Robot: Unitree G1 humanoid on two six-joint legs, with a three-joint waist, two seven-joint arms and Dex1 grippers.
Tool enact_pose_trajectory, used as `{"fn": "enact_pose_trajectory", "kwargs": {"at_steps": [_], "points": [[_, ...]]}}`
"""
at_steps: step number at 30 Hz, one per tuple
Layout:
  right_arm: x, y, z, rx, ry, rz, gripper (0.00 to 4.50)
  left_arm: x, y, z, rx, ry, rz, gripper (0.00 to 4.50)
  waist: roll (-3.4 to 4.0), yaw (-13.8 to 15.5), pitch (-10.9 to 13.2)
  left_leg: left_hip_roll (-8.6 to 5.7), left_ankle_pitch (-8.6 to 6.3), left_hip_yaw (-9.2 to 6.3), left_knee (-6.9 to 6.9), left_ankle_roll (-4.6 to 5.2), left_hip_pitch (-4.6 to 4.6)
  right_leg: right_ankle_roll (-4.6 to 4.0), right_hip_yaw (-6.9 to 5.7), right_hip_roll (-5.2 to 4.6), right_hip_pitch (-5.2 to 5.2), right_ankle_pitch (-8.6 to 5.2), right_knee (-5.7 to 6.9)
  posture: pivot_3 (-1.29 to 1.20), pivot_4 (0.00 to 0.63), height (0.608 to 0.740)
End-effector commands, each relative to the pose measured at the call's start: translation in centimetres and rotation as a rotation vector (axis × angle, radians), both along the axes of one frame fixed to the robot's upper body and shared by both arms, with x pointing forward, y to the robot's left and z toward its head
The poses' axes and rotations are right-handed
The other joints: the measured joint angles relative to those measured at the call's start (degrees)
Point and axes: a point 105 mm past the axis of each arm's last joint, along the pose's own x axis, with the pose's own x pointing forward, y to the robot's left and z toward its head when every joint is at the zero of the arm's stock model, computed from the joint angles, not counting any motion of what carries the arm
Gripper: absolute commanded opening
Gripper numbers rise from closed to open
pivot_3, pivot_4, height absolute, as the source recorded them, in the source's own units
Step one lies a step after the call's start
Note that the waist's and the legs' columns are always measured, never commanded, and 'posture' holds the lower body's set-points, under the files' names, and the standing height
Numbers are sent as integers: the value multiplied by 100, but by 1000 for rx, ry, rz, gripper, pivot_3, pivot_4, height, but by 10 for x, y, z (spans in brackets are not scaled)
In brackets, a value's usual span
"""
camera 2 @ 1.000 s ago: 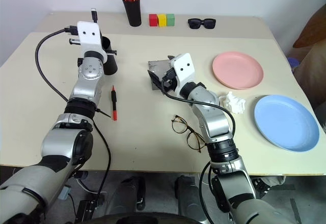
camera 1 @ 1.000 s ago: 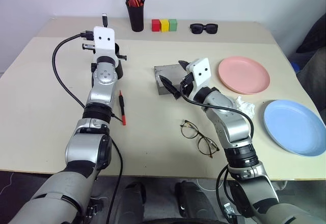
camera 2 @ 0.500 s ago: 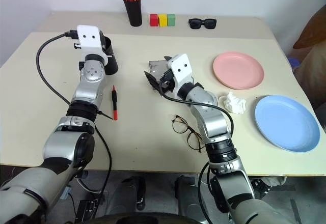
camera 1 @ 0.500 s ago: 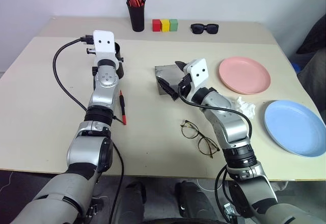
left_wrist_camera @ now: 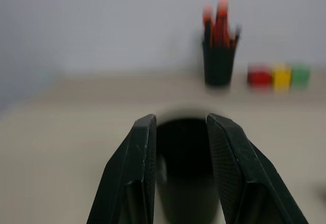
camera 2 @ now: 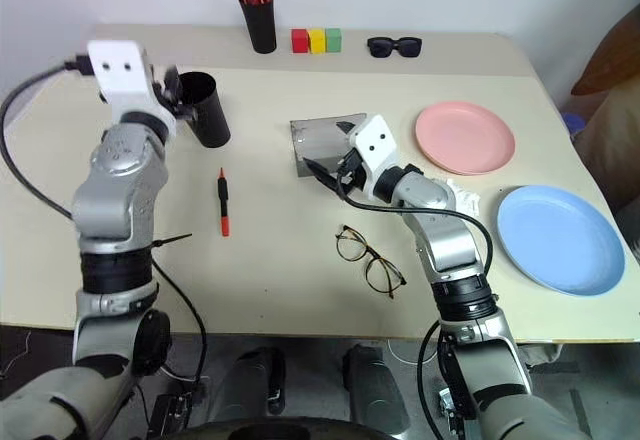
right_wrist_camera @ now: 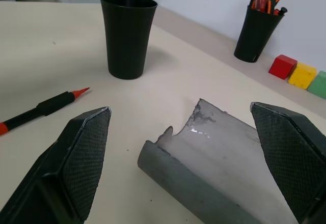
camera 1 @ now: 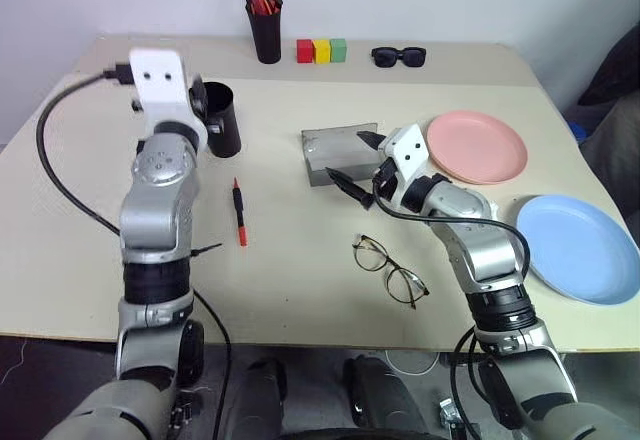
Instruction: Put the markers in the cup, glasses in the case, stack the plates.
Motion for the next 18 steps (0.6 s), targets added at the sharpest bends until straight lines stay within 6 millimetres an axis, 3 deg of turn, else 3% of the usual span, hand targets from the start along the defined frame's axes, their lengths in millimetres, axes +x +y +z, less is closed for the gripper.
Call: {"fn": "enact_pose_trajectory", "kwargs": {"at_steps": [1, 4, 7, 18], "points": [[-1, 3, 11, 7, -52, 28, 4500, -22, -9, -34, -123, 237, 10, 1532, 0, 5, 0, 0, -1, -3, 6, 1, -2, 0, -1, 0, 2, 0, 0, 0, 150, 732], [-6, 13, 8, 1, -50, 69, 4500, -31, -11, -58, -127, 396, 32, 1532, -1, -10, 1, -2, -2, -11, 16, 3, -1, 2, -4, 1, 9, 2, 1, 0, 150, 732], [-10, 19, 5, -5, -46, 98, 4500, -33, -9, -71, -143, 462, 56, 1532, -1, -43, 1, -1, -1, -15, 13, 2, 2, 2, -4, 2, 8, 2, 5, 0, 150, 732], [-16, 24, -1, -15, -39, 121, 4500, -20, -21, -89, -199, 517, 12, 1532, 4, 19, -2, -4, -1, -14, 14, 0, 7, 1, -5, -3, 18, 3, 4, 0, 150, 732]]}}
